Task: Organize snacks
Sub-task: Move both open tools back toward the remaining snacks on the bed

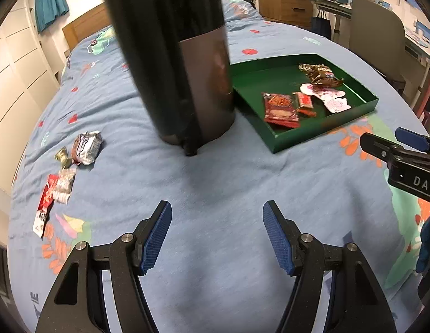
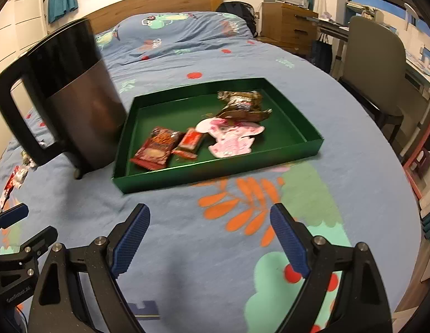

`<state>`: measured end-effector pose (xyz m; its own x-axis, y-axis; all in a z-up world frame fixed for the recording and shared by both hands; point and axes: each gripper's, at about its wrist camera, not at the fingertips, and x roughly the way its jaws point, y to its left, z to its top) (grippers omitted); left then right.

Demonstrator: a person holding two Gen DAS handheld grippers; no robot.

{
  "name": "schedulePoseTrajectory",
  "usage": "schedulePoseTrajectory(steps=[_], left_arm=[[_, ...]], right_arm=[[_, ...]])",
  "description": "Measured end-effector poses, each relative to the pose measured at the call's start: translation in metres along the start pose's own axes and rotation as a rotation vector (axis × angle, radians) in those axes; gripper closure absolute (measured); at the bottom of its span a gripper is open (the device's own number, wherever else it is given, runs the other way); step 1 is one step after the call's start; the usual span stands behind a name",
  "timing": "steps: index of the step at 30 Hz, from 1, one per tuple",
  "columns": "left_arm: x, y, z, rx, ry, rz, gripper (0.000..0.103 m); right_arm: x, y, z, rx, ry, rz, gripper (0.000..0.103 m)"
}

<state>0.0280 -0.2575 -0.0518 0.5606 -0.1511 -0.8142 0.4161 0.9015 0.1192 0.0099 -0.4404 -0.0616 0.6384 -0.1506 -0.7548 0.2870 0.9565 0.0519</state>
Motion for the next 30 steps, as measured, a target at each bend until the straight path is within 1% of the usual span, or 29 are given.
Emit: schedulePoseTrajectory(steps=[13,30], left_arm=[[-0.009,0.029,-0.017,-0.033,0.002,0.020,0.040],[-0.027,0.063,-0.047,-0.058,0.003,0.053,0.040]], right_arm=[[-0.015,0.039,-0.011,-0.064,0.011,0.036,0.000],[-0.039,0.078,-0.034,-0.127,0.036,0.048,0.000]])
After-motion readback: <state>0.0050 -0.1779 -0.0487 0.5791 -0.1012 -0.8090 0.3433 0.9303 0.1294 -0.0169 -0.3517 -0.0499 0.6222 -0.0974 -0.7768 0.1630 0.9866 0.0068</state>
